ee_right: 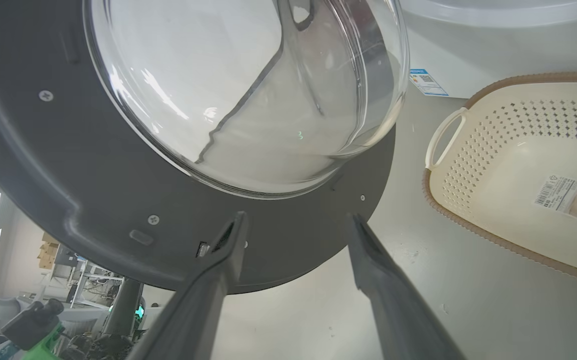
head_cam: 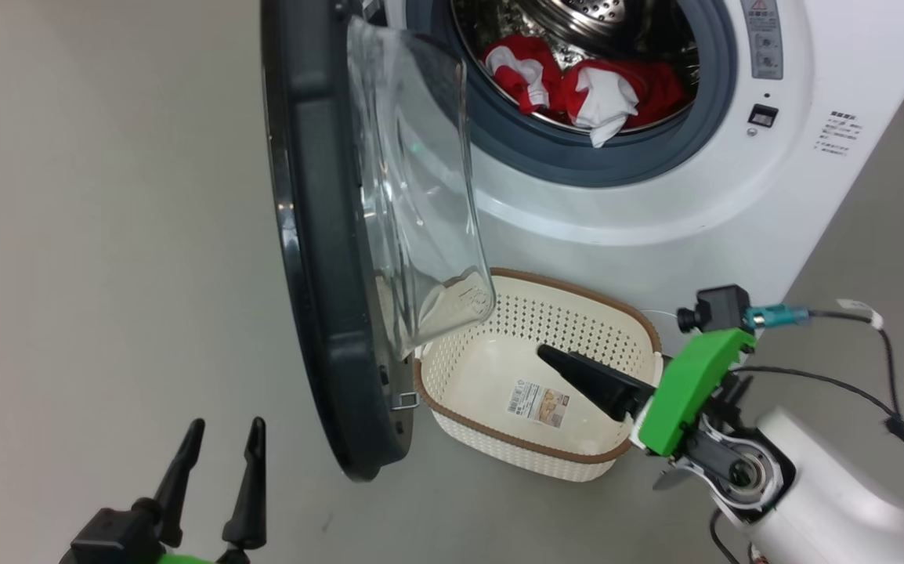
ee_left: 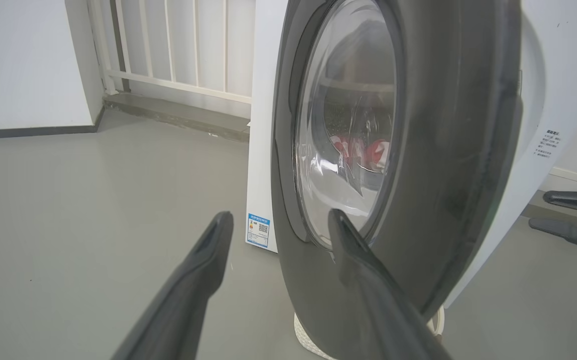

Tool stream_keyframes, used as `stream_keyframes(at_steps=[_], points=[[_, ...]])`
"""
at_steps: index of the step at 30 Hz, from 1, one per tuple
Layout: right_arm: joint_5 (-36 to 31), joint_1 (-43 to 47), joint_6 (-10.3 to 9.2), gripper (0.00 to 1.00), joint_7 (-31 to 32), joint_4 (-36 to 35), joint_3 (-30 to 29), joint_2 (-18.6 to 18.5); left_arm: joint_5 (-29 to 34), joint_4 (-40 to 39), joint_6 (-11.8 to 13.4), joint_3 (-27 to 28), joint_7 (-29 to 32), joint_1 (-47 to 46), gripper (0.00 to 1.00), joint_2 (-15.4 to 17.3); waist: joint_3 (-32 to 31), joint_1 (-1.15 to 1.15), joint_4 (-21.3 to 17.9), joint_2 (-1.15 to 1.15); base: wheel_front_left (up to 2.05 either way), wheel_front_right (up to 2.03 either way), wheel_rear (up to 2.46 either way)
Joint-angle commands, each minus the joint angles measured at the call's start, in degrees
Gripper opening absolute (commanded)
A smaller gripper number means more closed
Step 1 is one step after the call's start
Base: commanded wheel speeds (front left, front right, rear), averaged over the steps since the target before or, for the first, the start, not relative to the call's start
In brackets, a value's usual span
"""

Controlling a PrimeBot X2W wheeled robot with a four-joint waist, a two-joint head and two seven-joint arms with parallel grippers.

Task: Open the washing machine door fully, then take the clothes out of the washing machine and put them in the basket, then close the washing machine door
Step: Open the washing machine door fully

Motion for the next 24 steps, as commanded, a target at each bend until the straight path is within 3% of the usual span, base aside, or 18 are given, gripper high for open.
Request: stream_keyframes(at_steps=[1,24], points=[[-1.19,0.71,0.29,1.0,-1.44,-1.34,0.81,-0.5,0.65,-0.96,-0.18,2.33,-0.68,-0.19,1.0,0.81,-0.55,0.0,-0.51,0.0,0.0,0.0,0.0],[-11.51,4.77,0.29,1.0,-27.33,2.31,10.47,-6.4,1.28,0.47,-0.81,4.79,-0.68,0.92,1.0,0.81,-1.26,0.0,-3.47,0.0,0.0,0.0,0.0]])
